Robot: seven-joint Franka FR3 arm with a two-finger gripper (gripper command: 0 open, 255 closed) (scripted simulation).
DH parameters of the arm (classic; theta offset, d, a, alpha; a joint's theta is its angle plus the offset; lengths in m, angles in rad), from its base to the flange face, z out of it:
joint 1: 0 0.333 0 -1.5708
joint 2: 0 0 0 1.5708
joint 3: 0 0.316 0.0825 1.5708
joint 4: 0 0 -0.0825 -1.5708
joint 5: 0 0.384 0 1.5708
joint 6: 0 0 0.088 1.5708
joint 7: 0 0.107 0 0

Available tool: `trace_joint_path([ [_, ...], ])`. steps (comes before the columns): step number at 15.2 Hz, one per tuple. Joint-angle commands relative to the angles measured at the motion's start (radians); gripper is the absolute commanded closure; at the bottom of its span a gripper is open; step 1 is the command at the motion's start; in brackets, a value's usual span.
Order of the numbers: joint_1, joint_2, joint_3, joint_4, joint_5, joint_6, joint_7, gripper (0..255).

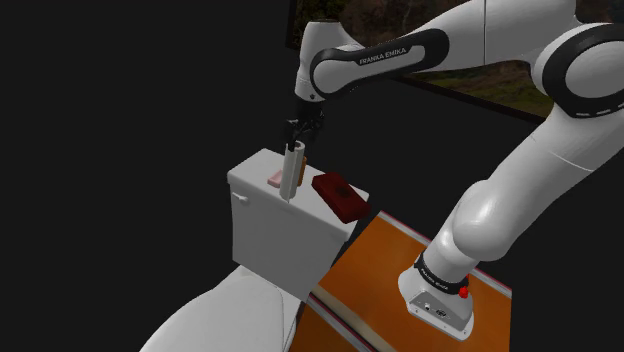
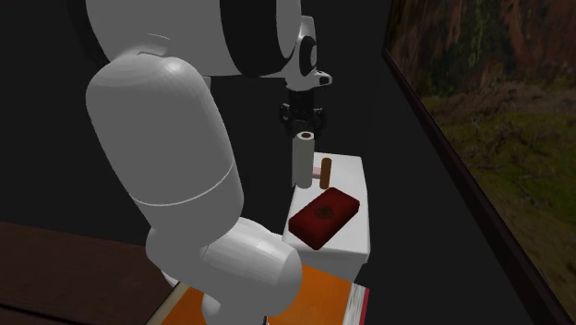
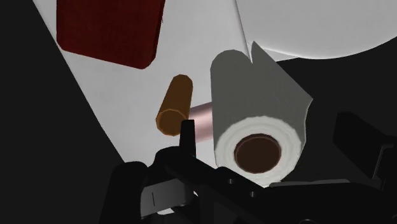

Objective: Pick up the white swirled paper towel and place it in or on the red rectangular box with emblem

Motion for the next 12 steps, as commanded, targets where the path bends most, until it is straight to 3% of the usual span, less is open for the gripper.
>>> trace_joint_path([
  [1, -0.001, 0.018, 0.001, -0.005, -0.004, 0.027, 0.007, 0],
  [6, -0.003, 0.052, 0.0, -0.046, -0.012, 0.101, 0.012, 0],
  [12, -0.003, 0.052, 0.0, -0.046, -0.012, 0.101, 0.012, 0],
])
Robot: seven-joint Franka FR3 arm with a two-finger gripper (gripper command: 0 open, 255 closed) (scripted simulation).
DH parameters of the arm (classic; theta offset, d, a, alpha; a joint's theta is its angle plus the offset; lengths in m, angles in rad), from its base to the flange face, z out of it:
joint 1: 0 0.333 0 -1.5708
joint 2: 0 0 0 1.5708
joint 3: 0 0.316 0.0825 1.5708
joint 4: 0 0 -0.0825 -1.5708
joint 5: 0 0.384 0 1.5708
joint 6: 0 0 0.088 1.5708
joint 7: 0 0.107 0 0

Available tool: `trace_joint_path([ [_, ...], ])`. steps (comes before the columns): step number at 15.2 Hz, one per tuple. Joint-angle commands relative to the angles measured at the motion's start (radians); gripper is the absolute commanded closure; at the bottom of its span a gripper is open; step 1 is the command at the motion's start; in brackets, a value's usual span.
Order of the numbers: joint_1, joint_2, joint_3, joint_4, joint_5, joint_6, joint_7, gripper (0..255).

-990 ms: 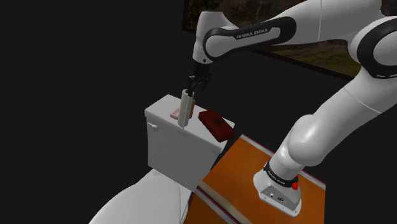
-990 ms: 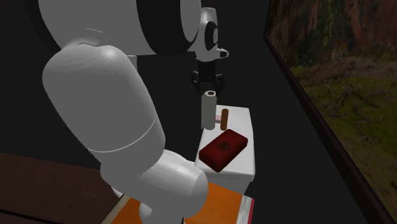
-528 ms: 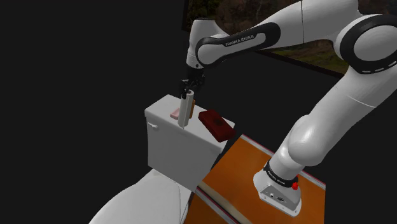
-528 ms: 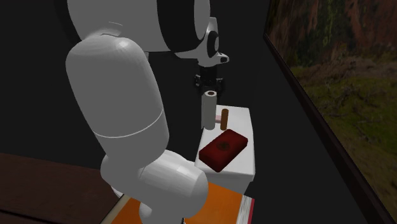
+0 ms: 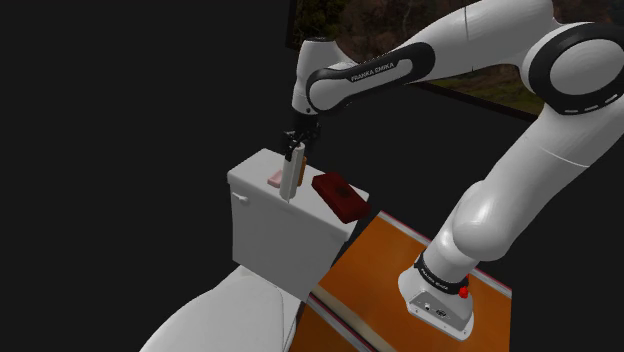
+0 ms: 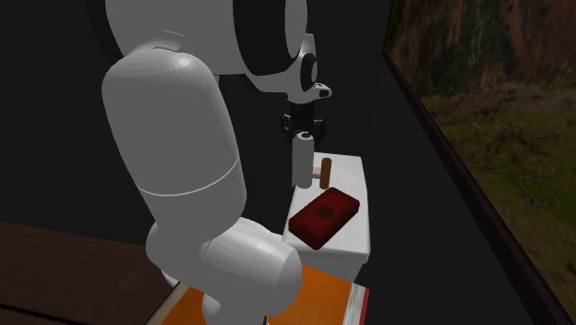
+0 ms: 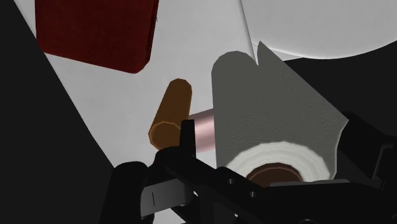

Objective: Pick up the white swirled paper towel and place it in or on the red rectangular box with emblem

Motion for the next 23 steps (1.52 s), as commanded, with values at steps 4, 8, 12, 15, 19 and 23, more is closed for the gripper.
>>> trace_joint_path([
  [4, 0.0, 0.0, 0.0, 0.0, 0.0, 0.0, 0.0, 255],
  [8, 0.0, 0.0, 0.0, -0.001, 0.0, 0.001, 0.0, 255],
  [12, 0.0, 0.0, 0.0, 0.0, 0.0, 0.0, 0.0, 255],
  [15, 0.0, -0.017, 0.0, 0.023, 0.004, -0.04, -0.005, 255],
  [19, 0.001, -0.038, -0.001, 0.056, 0.009, -0.094, -0.01, 255],
  [23, 0.001, -0.055, -0.002, 0.093, 0.012, -0.147, -0.015, 255],
])
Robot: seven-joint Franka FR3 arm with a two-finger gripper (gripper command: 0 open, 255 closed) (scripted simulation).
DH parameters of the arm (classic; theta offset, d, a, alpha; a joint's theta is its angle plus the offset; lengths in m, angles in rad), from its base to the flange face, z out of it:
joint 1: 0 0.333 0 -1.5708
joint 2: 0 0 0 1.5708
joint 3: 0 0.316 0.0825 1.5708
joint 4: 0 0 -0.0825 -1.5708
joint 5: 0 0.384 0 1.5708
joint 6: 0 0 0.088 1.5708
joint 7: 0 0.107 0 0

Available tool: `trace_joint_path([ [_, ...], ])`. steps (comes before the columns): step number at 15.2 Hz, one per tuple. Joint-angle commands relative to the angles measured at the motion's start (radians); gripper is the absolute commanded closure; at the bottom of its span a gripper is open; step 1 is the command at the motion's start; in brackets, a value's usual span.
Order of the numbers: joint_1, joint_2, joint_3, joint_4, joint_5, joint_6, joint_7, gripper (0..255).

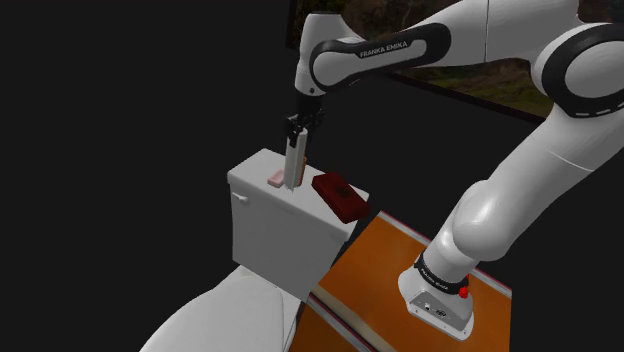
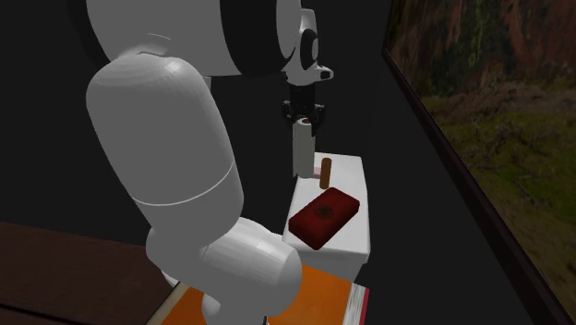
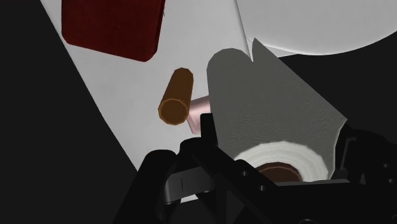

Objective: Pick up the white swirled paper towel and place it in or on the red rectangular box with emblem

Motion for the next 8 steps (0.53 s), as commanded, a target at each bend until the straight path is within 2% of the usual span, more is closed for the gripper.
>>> trace_joint_path([
  [1, 0.0, -0.008, -0.001, 0.019, 0.002, -0.027, -0.003, 255],
  [8, 0.0, -0.027, -0.002, 0.093, 0.006, -0.12, -0.01, 255],
])
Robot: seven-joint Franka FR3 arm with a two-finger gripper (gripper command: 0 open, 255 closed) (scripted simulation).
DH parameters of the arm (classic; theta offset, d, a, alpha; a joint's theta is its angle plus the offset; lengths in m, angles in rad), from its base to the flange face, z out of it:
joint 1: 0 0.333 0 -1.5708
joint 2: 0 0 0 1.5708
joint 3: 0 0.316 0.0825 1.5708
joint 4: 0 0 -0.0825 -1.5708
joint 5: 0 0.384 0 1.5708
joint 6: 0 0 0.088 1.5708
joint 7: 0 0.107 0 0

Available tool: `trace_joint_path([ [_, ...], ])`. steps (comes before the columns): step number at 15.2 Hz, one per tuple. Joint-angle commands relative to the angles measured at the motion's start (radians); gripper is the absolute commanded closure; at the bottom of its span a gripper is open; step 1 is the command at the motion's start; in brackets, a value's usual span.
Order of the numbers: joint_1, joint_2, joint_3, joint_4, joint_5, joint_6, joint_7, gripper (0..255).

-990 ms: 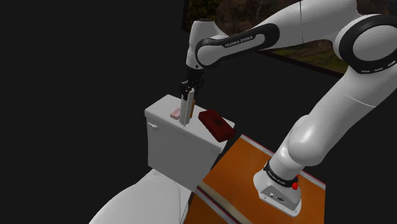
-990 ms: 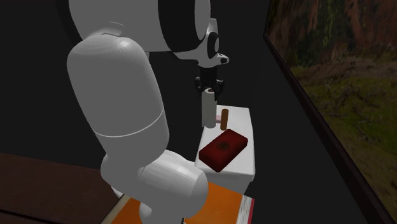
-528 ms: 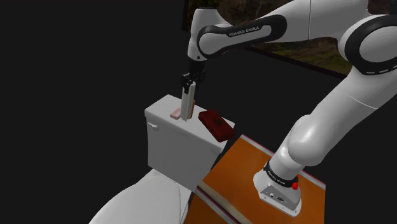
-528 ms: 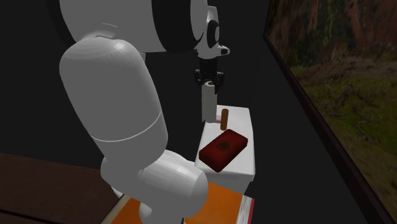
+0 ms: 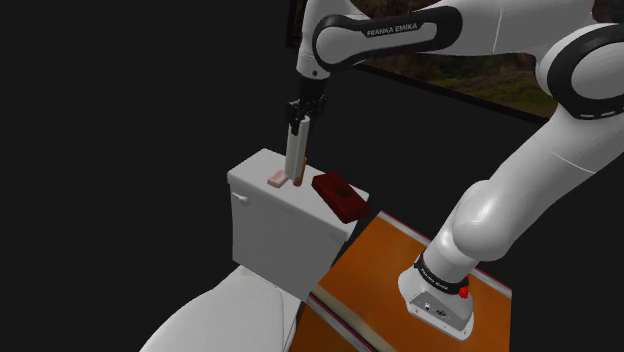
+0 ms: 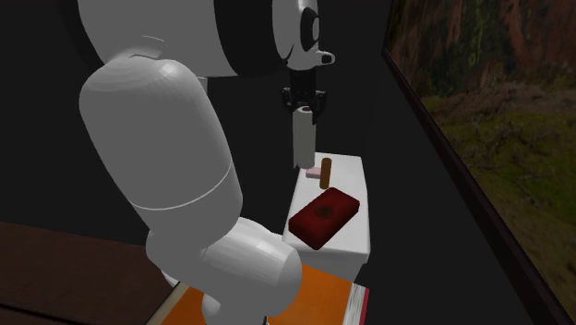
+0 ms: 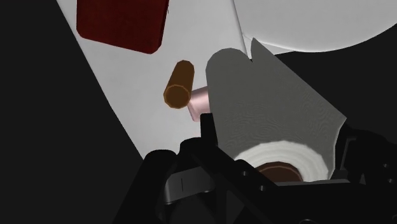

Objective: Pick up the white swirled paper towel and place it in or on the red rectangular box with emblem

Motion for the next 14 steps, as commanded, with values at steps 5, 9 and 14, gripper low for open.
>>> trace_joint_path([
  [5, -0.001, -0.013, -0.002, 0.056, 0.003, -0.07, -0.006, 255],
  [9, -0.02, -0.141, -0.038, -0.022, 0.009, -0.116, -0.067, 255],
  [14, -0.044, -0.29, -0.089, -0.093, 0.0, -0.19, -0.143, 255],
])
